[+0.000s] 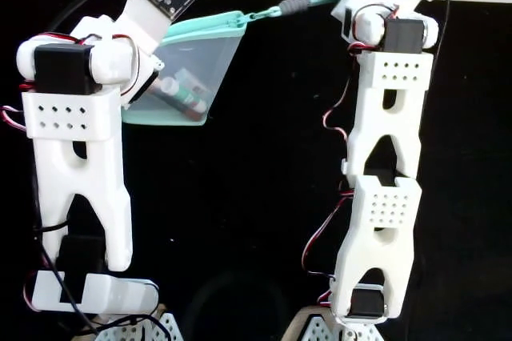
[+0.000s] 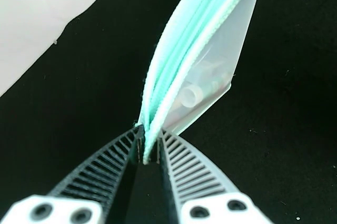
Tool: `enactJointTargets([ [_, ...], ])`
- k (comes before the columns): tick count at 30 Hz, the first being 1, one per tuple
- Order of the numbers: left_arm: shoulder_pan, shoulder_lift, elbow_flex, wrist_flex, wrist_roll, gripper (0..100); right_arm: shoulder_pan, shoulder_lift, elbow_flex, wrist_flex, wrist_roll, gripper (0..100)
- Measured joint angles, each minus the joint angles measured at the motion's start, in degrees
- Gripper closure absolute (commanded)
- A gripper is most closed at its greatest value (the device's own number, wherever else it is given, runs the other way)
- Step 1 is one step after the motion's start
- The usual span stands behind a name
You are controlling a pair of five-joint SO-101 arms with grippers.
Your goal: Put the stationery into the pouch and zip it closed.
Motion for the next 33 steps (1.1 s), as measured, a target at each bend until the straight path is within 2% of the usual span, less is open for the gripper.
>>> enactJointTargets([
  [3, 0.0, 0.0, 0.0, 0.0, 0.0, 99, 0.0, 0.0, 0.0, 0.2, 0.0, 95.0],
  [6, -0.2, 0.0, 0.1, 0.0, 0.0, 99, -0.7, 0.1, -0.8, 2.8, 1.8, 78.0],
  [9, -1.1, 0.4, 0.5, 0.1, 0.2, 99, -0.5, 0.4, -2.3, 9.6, 8.5, 57.8],
  [10, -1.2, 0.4, 0.5, 0.1, 0.2, 99, -1.0, 0.4, -3.2, 12.4, 11.1, 55.3],
  [14, -1.0, 0.4, -1.2, 0.1, 0.2, 99, -3.7, 0.3, -5.9, 16.7, 16.9, 62.4],
  [22, -0.6, 0.9, -6.9, 0.6, 0.2, 99, -6.8, 0.3, -7.0, 16.9, 17.4, 73.5],
  [33, -0.7, 1.0, -16.2, -1.7, 3.2, 99, -10.5, -2.4, -5.2, 16.9, 17.4, 74.8],
])
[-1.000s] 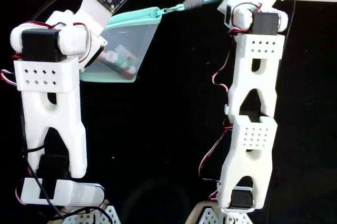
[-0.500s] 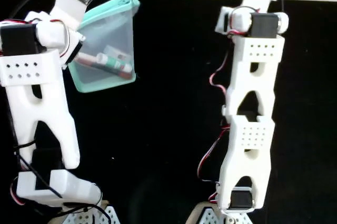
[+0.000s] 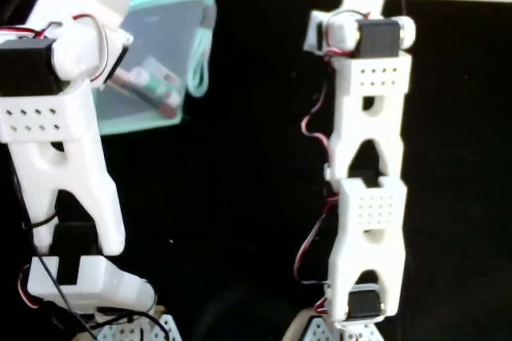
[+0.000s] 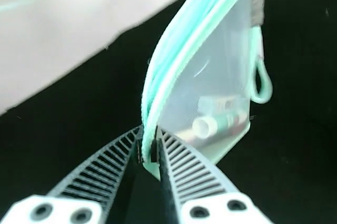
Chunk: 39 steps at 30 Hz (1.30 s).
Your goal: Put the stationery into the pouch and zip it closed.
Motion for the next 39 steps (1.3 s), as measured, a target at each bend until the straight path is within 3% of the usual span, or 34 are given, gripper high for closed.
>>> enactJointTargets([
  [12, 0.9, 8.4, -1.1, -3.9, 0.9, 99, -6.0, -24.1, 35.8, 0.0, 3.9, 74.8],
  [19, 11.4, 15.7, -2.8, -4.7, 5.7, 99, -6.2, -38.5, 54.0, 0.0, 4.3, 74.8],
  [25, 22.9, 21.3, -2.9, -1.6, 7.7, 99, -2.4, -44.9, 60.3, 0.0, 7.0, 74.8],
  [33, 26.3, 20.1, 3.4, 0.5, 7.8, 72, 2.5, -46.8, 60.6, 0.0, 7.1, 74.8],
  [39, 25.4, 13.1, 16.1, 2.0, 8.1, 71, 2.5, -46.8, 60.6, 0.0, 7.1, 74.8],
])
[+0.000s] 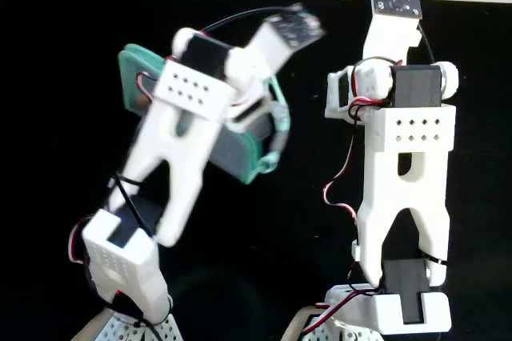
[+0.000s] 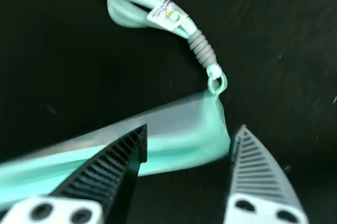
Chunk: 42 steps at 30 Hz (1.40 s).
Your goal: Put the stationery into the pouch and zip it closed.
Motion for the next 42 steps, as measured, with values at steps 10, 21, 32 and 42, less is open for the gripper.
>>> enactJointTargets([
  [10, 0.0, -13.0, 9.5, 0.1, -0.5, 71, 0.0, 0.0, 0.0, 0.0, 0.0, 74.8],
  [21, 0.1, -14.9, 9.6, 0.3, -0.5, 80, -5.0, -0.1, 0.6, 0.0, 0.0, 74.9],
  [32, -0.5, -18.7, 2.0, 0.5, -0.5, 99, -15.4, -0.1, 0.1, 0.0, 0.0, 97.8],
  [42, -7.3, -33.6, 1.8, 0.6, 4.0, 99, -15.5, -6.9, -1.6, 0.0, 0.0, 99.3],
])
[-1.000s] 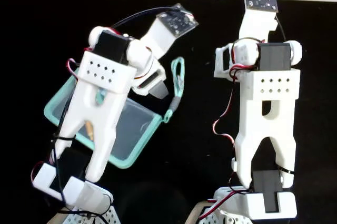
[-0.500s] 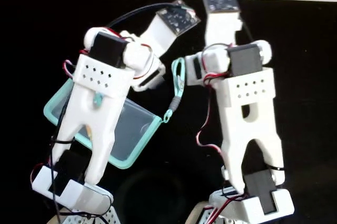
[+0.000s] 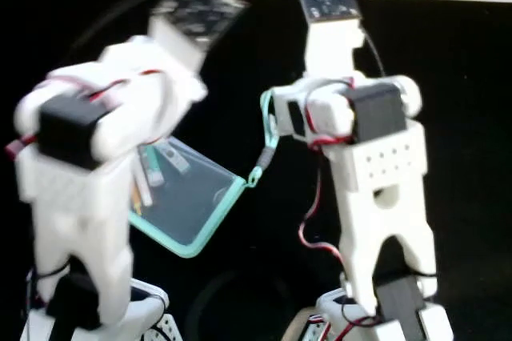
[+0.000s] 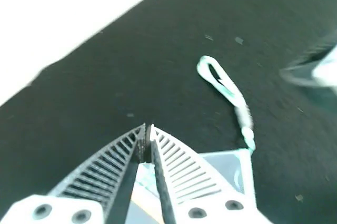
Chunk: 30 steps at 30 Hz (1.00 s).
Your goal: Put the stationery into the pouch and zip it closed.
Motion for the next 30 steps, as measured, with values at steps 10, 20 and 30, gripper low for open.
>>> enactJointTargets([
  [10, -14.8, -17.3, 2.1, 0.0, 1.7, 99, 0.0, -13.1, 7.7, 0.0, 0.0, 99.3],
  [20, -20.1, -39.6, 23.7, 0.0, 1.7, 99, 5.5, -37.7, 35.4, -9.0, 0.2, 99.3],
  [30, -22.0, -54.8, 52.7, -6.3, 1.7, 99, 10.0, -50.8, 60.8, -22.9, 6.8, 99.3],
])
